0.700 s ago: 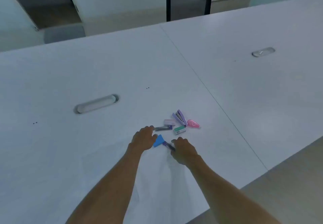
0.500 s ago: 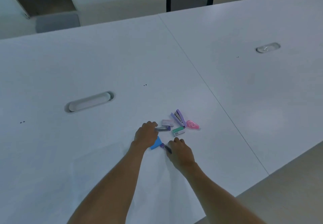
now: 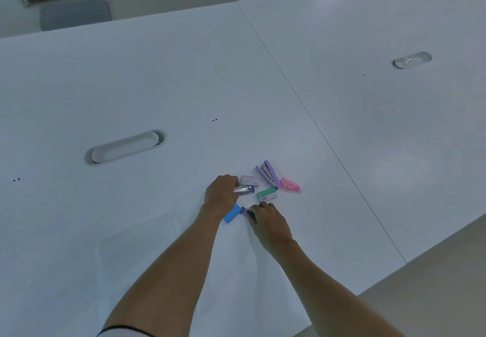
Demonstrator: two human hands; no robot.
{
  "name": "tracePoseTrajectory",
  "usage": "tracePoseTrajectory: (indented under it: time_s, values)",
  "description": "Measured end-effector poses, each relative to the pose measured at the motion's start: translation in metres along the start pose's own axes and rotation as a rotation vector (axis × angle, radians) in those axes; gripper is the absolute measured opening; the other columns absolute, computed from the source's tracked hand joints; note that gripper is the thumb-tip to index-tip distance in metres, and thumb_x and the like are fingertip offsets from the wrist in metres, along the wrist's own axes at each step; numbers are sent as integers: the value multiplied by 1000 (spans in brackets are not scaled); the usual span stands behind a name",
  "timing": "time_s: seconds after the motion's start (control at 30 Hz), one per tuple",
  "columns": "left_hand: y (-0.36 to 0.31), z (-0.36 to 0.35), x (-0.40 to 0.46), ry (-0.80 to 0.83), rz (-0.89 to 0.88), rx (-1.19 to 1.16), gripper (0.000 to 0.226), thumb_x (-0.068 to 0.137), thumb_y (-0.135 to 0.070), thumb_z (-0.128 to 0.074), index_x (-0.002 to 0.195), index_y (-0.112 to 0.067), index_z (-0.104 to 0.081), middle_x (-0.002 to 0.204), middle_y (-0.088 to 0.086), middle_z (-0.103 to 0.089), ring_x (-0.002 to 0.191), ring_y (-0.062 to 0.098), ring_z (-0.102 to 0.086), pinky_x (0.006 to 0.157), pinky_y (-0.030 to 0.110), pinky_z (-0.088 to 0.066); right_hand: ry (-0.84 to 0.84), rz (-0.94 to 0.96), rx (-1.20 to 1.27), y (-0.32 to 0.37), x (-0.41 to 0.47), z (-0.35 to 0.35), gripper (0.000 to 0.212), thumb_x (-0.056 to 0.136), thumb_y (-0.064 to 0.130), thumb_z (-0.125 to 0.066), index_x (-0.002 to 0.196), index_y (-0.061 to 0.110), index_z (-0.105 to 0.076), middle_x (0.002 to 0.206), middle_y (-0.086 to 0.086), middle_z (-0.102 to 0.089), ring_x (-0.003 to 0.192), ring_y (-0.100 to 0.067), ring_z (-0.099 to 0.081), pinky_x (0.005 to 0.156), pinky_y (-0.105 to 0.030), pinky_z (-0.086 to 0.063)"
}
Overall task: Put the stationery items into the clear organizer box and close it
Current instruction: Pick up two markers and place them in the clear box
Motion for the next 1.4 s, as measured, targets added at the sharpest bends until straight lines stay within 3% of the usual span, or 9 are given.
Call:
tracePoseTrajectory:
  time_s: [0.2,0.47,0.57,0.7,0.8,0.93,1.07,1.2,1.4]
  values:
    - [13,5,-1,16,95,-53,16,86,-15,-68,102,-16,-69,102,8,-72,89,26,-67,72,32,-51,27,-142,140,-12,-6,-6,25,97,27,-57,116,13,-61,106,-7,-64,94,-21,-59,83,-32,-54]
    - [36,32,-18,-70,182,-345,15,84,-3,-63,88,-1,-77,93,12,-75,85,28,-71,76,35,-59,105,-329,338,-22,-2,1,18,93,28,-61,103,16,-69,105,-9,-65,87,-22,-65,73,-28,-53]
    - [47,46,-35,-55,225,-523,15,81,5,-63,87,-4,-74,94,14,-74,81,25,-70,76,34,-60,58,-279,397,-11,2,23,18,91,24,-62,103,17,-73,106,-5,-71,86,-17,-64,72,-22,-50]
    - [59,63,-64,-27,244,-726,19,82,2,-70,96,-9,-64,89,15,-70,65,18,-67,59,22,-58,2,-209,492,17,2,54,22,90,24,-61,103,12,-74,93,-2,-68,77,-12,-59,58,-17,-41]
    - [68,73,-86,-12,251,-775,20,82,-3,-72,99,-9,-63,87,14,-70,66,18,-68,62,24,-59,-10,-187,546,39,-1,65,20,89,21,-63,103,11,-74,81,-1,-66,68,-11,-58,57,-19,-46]
    - [92,81,-117,-4,276,-858,19,86,-10,-69,104,-5,-65,93,17,-73,71,25,-73,67,29,-62,7,-165,623,72,-12,62,11,87,18,-67,93,11,-74,78,0,-67,79,-21,-67,82,-38,-60]
    - [128,87,-154,-44,277,-895,19,88,-12,-64,102,1,-68,91,17,-73,68,24,-72,73,32,-63,33,-144,643,107,-34,50,4,85,23,-69,83,21,-72,83,-7,-74,78,-24,-71,79,-36,-61]
    - [182,83,-202,-64,330,-851,14,85,-9,-67,96,0,-70,81,15,-73,68,26,-73,72,32,-63,101,-104,688,151,-63,31,8,84,14,-69,86,8,-75,87,-10,-74,79,-27,-74,64,-22,-60]
    - [249,51,-271,15,416,-838,15,85,6,-59,97,7,-69,87,23,-74,72,32,-76,71,38,-64,206,-85,672,209,-92,-23,11,80,9,-71,89,14,-73,89,-12,-75,81,-25,-73,69,-25,-61]
Point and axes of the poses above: each hand's wrist, its own x-axis towards the middle knuckle, its own z-axis out of the back of the hand, y = z × x, the point moved 9 cm from there along x, towards the middle knuckle
